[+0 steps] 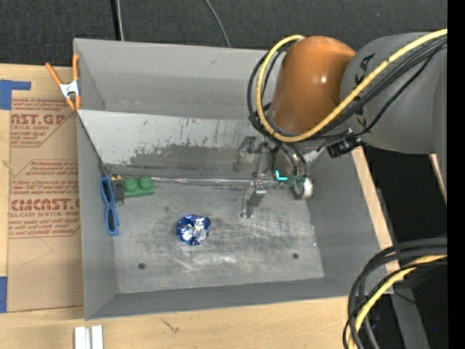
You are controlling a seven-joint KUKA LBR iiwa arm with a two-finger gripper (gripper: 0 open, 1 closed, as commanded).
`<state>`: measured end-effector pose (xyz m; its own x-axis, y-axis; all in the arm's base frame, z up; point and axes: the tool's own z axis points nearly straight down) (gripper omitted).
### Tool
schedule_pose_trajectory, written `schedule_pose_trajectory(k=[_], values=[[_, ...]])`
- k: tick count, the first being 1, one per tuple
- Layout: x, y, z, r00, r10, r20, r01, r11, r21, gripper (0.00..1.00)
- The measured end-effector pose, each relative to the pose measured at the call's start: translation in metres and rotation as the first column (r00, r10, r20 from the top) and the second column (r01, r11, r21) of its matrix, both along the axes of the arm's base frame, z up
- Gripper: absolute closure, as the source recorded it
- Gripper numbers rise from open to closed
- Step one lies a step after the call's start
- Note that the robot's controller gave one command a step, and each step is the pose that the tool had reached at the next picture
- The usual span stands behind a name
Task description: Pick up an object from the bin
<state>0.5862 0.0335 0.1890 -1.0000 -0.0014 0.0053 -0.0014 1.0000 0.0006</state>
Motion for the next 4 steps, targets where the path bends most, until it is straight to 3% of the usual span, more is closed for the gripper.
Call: schedule_pose_trajectory(k=[1, 2, 3, 4], values=[[-0.03, 0.051, -0.111, 0.965, 0.262, 0.009, -0.262, 0.965, 0.0, 0.0], [-0.03, 0.05, -0.109, 0.965, 0.261, 0.007, -0.261, 0.965, 0.0, 1.0], [-0.03, 0.05, -0.11, 0.965, 0.261, 0.006, -0.261, 0.965, 0.001, 0.0], [-0.036, 0.103, -0.112, 0.83, 0.558, 0.014, -0.558, 0.83, -0.002, 0.0]])
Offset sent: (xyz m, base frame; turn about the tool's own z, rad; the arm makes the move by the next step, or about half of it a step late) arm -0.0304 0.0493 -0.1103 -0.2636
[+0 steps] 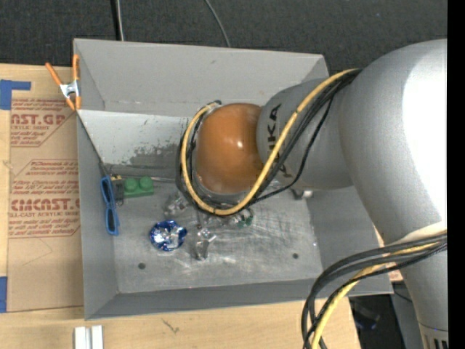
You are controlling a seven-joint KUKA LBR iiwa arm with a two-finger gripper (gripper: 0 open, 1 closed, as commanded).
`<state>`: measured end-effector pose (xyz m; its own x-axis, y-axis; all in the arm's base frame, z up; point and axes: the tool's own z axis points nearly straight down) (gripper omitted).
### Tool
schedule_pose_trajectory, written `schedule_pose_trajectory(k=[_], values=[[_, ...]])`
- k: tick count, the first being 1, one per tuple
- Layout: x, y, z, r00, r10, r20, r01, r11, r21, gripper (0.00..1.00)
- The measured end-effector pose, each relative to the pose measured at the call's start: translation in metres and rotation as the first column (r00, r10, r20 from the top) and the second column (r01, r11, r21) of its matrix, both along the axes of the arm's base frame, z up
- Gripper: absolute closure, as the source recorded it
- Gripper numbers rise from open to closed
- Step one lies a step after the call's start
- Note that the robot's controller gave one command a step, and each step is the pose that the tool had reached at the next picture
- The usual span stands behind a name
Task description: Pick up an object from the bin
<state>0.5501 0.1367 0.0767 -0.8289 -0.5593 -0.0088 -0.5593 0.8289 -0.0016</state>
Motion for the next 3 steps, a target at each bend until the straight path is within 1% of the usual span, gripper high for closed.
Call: schedule_pose_trajectory(k=[1, 2, 3], values=[[0.0, -0.001, 0.001, 1.0, -0.002, -0.004, 0.002, 1.0, -0.001, 1.0], [-0.006, 0.003, 0.045, 0.999, 0.044, -0.003, -0.044, 0.999, -0.002, 1.0], [-0.007, 0.002, 0.042, 0.999, 0.043, -0.007, -0.043, 0.999, -0.002, 0.0]])
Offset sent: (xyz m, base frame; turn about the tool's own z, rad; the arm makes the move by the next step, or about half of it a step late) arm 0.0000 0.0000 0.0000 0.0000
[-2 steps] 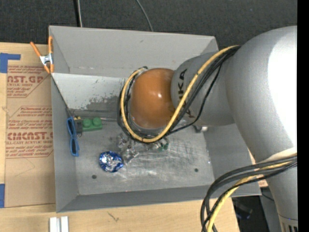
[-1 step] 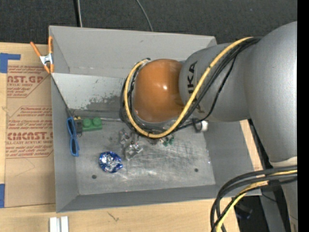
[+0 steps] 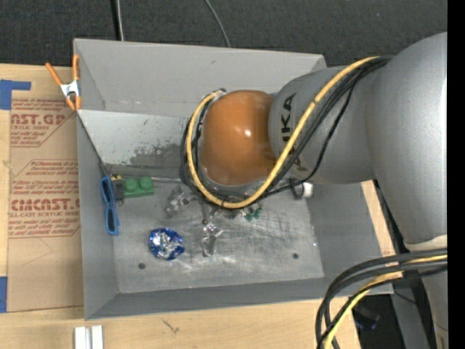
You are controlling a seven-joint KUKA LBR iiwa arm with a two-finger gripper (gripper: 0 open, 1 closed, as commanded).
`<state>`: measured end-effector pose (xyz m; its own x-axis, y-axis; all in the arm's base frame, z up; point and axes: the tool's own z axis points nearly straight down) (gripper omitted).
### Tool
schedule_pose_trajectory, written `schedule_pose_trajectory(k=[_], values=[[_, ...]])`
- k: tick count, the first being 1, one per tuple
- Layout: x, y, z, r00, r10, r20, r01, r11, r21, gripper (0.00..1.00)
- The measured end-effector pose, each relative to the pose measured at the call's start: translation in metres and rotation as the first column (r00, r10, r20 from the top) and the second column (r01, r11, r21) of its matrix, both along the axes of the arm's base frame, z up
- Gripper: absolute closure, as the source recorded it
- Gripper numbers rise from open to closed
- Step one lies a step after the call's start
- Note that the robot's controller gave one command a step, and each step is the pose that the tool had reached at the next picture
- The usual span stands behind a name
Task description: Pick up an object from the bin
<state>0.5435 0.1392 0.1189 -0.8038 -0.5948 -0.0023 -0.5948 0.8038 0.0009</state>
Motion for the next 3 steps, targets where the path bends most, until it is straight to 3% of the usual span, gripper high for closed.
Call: schedule_pose_trajectory(k=[1, 2, 3], values=[[-0.011, 0.038, -0.046, 1.0, -0.02, 0.003, 0.02, 1.0, 0.002, 0.0], [-0.009, 0.037, -0.042, 1.0, -0.021, 0.008, 0.021, 1.0, 0.004, 1.0], [0.001, 0.048, 0.092, 1.0, -0.013, 0.01, 0.013, 1.0, 0.002, 1.0]])
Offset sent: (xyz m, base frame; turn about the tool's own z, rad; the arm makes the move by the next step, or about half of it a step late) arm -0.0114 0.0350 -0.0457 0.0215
